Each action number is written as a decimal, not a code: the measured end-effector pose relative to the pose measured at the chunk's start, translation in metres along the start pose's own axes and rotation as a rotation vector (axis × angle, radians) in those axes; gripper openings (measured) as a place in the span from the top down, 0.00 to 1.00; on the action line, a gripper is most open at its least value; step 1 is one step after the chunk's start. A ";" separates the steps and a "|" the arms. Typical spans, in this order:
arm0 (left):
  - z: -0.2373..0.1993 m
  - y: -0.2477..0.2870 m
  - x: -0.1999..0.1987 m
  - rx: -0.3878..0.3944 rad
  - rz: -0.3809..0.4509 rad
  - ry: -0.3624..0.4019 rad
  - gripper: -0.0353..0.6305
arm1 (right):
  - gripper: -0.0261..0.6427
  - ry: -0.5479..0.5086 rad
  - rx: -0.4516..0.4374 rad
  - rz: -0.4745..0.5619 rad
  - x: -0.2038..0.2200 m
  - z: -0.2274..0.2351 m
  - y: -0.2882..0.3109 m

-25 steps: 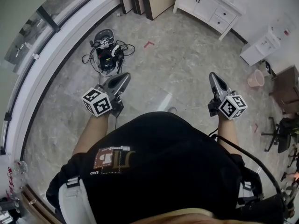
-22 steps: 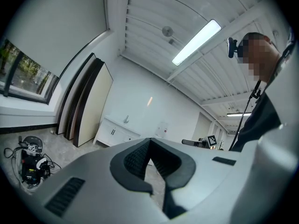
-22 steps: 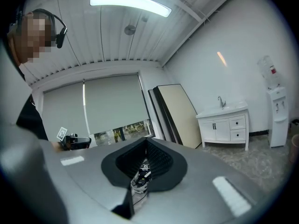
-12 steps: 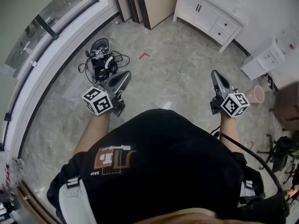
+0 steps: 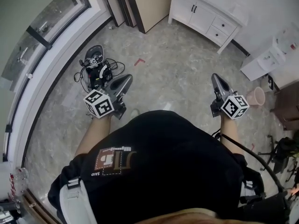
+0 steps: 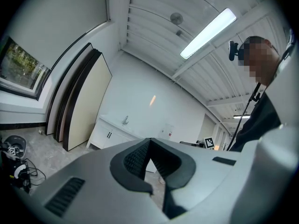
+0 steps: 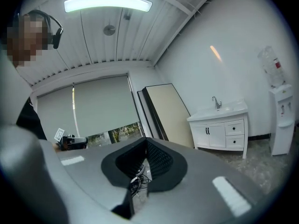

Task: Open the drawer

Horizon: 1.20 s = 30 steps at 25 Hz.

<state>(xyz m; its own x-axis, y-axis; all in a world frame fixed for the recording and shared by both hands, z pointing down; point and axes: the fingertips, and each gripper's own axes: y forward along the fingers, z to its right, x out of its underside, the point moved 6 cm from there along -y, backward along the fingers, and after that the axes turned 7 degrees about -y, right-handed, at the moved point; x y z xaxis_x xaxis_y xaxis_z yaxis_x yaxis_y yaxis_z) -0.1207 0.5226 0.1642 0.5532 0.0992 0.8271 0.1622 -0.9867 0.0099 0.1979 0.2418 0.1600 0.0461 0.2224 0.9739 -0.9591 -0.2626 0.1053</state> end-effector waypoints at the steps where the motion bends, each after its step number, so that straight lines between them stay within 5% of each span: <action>1: -0.011 0.007 -0.004 0.009 -0.005 -0.002 0.95 | 0.96 0.001 0.009 0.001 0.000 0.003 0.010; 16: -0.225 0.085 -0.182 0.139 -0.040 0.026 0.95 | 0.96 -0.002 0.147 0.068 -0.053 0.012 0.240; 22: -0.287 0.113 -0.218 0.141 -0.068 0.005 0.95 | 0.96 -0.018 0.119 0.021 -0.054 0.018 0.318; 30: -0.339 0.173 -0.231 0.091 -0.067 -0.021 0.95 | 0.96 0.022 0.106 0.021 -0.060 0.094 0.382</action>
<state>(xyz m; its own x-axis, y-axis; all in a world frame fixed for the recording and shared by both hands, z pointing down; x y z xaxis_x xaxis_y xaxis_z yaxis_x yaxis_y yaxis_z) -0.4972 0.2851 0.1648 0.5557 0.1684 0.8141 0.2721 -0.9622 0.0133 -0.1453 0.0395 0.1609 0.0194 0.2357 0.9716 -0.9247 -0.3654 0.1071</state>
